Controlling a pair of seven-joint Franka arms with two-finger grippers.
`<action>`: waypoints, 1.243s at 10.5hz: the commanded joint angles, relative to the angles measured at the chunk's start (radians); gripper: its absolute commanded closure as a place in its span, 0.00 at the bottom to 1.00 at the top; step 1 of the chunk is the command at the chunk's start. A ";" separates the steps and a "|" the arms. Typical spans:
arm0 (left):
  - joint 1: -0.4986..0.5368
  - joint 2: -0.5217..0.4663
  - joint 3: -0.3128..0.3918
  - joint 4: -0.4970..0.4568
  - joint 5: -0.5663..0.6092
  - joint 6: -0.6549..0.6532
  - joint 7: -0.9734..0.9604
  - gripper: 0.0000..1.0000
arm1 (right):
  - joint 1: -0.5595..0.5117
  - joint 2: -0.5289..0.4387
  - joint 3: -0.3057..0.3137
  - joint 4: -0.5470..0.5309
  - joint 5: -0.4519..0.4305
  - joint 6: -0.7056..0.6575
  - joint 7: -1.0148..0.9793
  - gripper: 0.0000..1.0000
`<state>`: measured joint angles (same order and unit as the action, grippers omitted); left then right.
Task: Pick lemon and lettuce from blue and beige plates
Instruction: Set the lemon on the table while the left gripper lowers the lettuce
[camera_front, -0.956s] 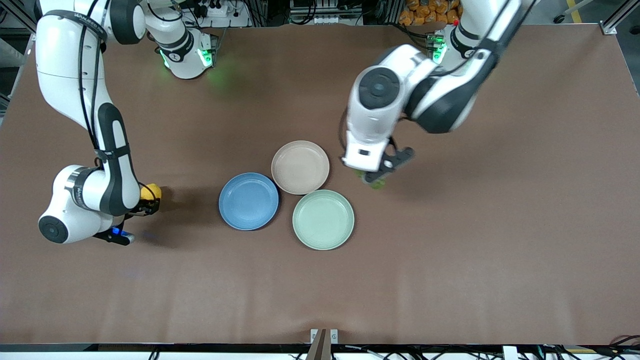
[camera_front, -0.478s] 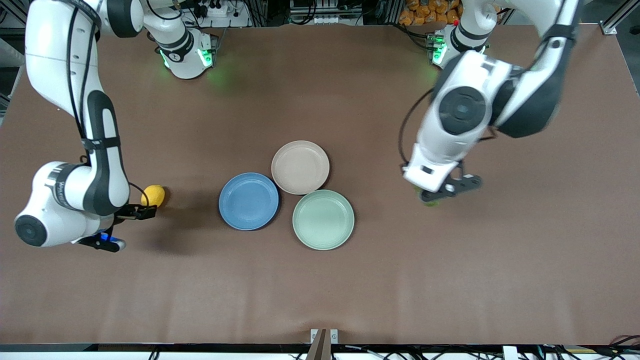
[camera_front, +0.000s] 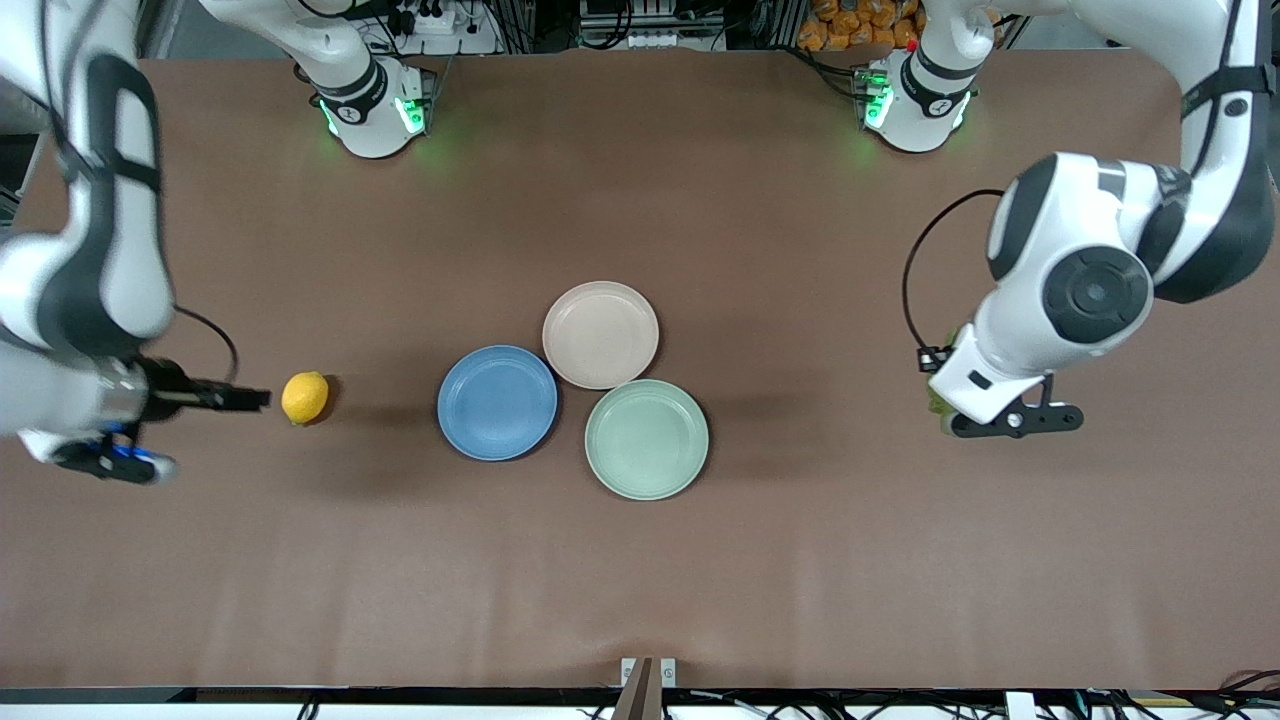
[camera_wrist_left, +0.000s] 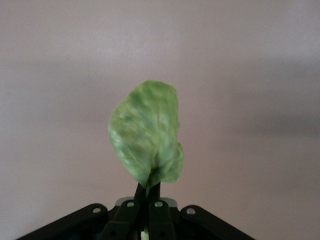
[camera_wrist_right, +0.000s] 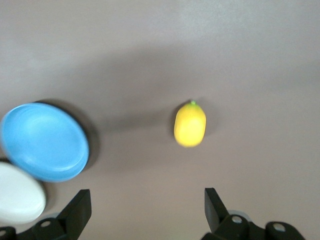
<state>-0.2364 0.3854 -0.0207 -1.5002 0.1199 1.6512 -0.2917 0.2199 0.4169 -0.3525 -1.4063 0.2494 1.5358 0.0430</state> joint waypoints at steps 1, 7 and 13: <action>0.019 0.027 0.047 -0.063 -0.042 0.070 0.128 1.00 | -0.074 -0.160 0.115 -0.049 -0.042 -0.057 0.000 0.00; 0.023 0.118 0.122 -0.218 -0.130 0.303 0.282 1.00 | -0.127 -0.279 0.289 -0.036 -0.231 -0.097 0.009 0.00; 0.020 0.198 0.123 -0.203 -0.157 0.401 0.279 0.01 | -0.066 -0.270 0.176 -0.022 -0.168 -0.091 0.005 0.00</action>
<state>-0.2082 0.5796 0.0913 -1.7104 -0.0116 2.0359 -0.0361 0.1530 0.1618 -0.1631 -1.4130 0.0591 1.4398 0.0482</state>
